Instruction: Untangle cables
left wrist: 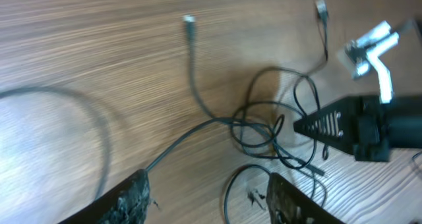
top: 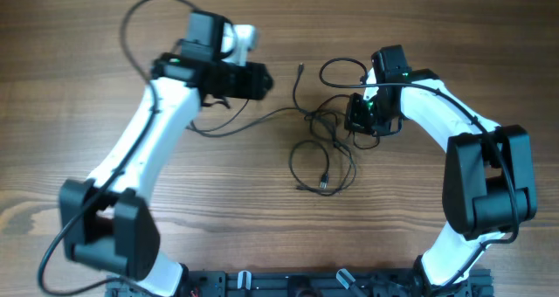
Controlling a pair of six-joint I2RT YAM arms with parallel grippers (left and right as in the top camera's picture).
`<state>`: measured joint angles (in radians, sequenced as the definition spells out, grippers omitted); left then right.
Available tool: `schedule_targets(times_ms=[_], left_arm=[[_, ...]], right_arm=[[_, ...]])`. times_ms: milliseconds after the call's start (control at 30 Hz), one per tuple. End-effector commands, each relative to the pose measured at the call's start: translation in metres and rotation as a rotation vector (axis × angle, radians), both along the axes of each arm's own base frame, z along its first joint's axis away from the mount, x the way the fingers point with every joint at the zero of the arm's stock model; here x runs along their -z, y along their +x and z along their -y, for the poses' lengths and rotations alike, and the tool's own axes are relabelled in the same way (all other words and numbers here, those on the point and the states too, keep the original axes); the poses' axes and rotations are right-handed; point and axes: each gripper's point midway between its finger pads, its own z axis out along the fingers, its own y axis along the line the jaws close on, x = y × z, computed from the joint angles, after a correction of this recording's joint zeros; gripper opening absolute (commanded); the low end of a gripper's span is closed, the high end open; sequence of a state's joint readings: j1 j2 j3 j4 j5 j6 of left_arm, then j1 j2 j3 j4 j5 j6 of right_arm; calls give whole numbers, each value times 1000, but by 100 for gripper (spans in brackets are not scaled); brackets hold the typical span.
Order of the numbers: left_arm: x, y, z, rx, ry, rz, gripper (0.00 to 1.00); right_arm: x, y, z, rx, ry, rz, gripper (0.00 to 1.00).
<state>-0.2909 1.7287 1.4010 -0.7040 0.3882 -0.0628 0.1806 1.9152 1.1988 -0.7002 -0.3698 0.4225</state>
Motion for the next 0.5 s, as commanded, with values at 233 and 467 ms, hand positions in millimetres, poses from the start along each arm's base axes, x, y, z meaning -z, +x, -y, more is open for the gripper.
schedule_targets(times_ms=[233, 467], left_arm=[[69, -32, 114, 438, 55, 83, 67], [114, -39, 121, 452, 133, 24, 80]], right_arm=[[4, -5, -13, -39, 85, -19, 4], [4, -4, -13, -41, 85, -16, 4]])
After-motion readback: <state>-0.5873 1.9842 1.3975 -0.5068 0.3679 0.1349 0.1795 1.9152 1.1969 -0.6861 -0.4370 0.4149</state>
